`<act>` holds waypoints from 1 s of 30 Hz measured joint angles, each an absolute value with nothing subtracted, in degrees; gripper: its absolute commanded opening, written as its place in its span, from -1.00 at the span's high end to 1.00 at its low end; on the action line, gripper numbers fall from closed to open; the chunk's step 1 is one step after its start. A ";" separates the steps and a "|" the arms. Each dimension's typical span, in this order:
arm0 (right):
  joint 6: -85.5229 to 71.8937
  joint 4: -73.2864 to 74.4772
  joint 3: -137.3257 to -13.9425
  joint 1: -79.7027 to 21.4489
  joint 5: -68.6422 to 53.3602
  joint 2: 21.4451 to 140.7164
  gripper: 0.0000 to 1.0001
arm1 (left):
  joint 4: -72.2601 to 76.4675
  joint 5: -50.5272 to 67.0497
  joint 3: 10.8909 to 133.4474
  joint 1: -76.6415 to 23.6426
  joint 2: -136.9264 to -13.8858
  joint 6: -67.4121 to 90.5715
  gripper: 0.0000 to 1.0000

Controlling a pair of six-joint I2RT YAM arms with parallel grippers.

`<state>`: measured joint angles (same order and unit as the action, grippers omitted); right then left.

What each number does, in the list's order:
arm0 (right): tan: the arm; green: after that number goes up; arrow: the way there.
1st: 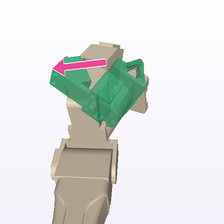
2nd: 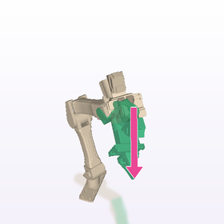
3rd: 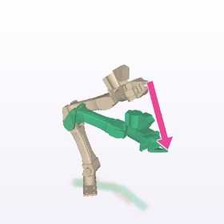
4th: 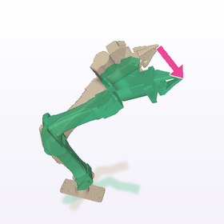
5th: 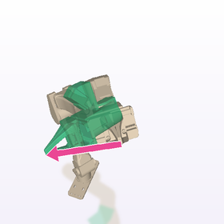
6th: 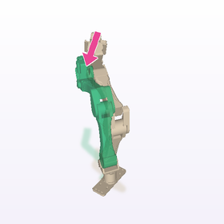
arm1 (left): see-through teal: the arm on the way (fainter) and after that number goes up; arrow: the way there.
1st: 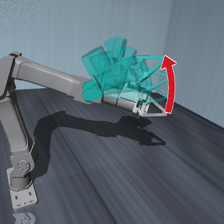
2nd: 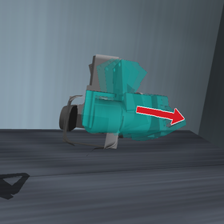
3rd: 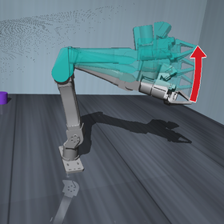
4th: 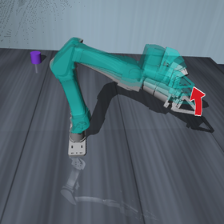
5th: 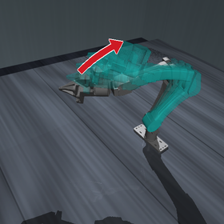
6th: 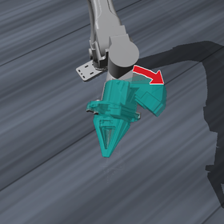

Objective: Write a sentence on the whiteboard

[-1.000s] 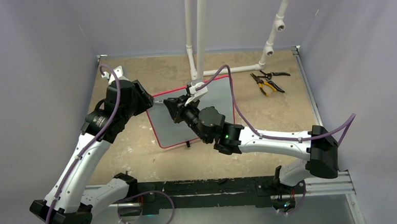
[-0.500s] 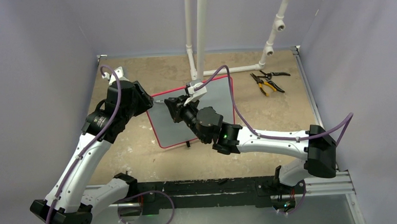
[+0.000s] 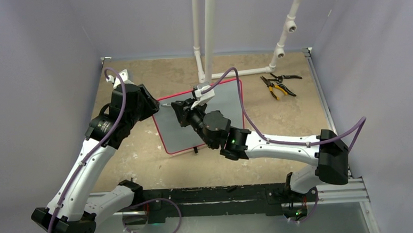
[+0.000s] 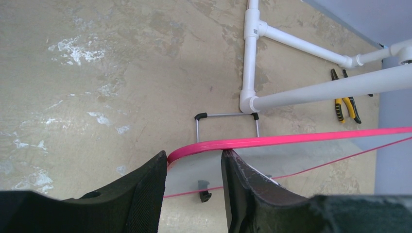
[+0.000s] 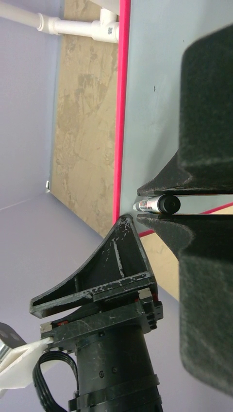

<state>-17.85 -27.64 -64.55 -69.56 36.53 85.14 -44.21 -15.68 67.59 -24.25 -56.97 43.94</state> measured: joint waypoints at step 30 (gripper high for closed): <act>-19.40 -24.80 -65.84 -69.30 35.97 86.98 1.00 | -44.03 -15.38 67.59 -24.12 -56.60 43.97 0.15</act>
